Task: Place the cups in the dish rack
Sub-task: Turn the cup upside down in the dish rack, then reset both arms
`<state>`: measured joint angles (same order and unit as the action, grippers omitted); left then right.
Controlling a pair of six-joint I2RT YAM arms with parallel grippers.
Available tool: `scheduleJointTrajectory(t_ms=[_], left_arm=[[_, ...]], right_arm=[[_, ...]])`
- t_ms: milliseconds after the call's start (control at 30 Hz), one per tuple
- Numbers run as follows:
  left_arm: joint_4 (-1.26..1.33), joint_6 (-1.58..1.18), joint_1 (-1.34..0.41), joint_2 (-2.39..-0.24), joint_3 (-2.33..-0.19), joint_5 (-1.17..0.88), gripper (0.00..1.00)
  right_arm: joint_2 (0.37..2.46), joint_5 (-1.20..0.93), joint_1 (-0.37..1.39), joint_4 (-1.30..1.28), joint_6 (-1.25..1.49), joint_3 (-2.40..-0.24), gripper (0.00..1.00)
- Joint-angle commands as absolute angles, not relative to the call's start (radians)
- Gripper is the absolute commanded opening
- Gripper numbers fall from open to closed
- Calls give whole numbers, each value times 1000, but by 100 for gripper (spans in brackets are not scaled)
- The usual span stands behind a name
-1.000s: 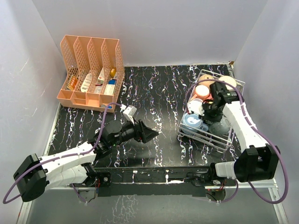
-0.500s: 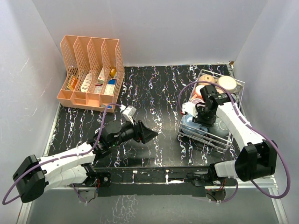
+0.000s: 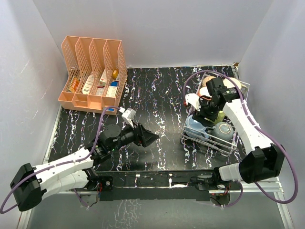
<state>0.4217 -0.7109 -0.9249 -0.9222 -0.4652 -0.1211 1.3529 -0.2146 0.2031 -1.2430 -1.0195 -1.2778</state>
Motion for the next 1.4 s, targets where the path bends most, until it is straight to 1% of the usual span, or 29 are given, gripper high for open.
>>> scheduleJointTrajectory(t_ms=[0, 67, 167, 300, 333, 400, 500, 533, 633, 700, 833, 867, 900, 967, 1067, 1133, 1367], left_arm=[[386, -679, -928, -866, -471, -96, 69], [376, -661, -927, -851, -477, -92, 70], [347, -624, -926, -839, -509, -80, 76], [241, -548, -899, -854, -622, -52, 89], [209, -534, -879, -864, -658, -53, 92], [148, -516, -797, -890, -745, -97, 97], [89, -544, -600, -957, -869, -291, 97], [78, -562, -536, -981, -908, -345, 97], [10, -595, -391, -1054, -1044, -437, 97], [-77, -586, -345, -1094, -1172, -452, 97], [-218, -535, -316, -1156, -1411, -420, 97], [-251, -528, -316, -1172, -1473, -417, 97], [-278, -525, -316, -1187, -1532, -418, 97], [-312, -532, -317, -1208, -1621, -425, 97], [-313, -569, -316, -1212, -1698, -432, 97], [-306, -589, -317, -1211, -1730, -439, 97], [-339, -578, -316, -1185, -1760, -449, 97]], right_arm=[[1303, -317, 210, -1252, -956, -1362, 65], [1287, -365, 210, -1236, -925, -1374, 66], [1264, -487, 208, -1193, -871, -1393, 70], [1284, -692, 199, -1172, -850, -1437, 73], [1281, -743, 199, -1143, -833, -1445, 75], [1258, -811, 199, -1010, -747, -1441, 83], [1205, -861, 201, -752, -560, -1403, 100], [1200, -869, 201, -680, -508, -1396, 99], [1253, -856, 200, -618, -395, -1493, 99], [1281, -796, 201, -594, -310, -1577, 99], [1276, -590, 201, -522, -151, -1728, 99], [1288, -552, 201, -570, -142, -1790, 99], [1309, -544, 201, -610, -144, -1861, 99], [1307, -552, 199, -637, -144, -1933, 99], [1313, -577, 197, -687, -163, -2024, 99], [1315, -571, 199, -693, -158, -2047, 99], [1298, -490, 199, -686, 5, -2070, 99]])
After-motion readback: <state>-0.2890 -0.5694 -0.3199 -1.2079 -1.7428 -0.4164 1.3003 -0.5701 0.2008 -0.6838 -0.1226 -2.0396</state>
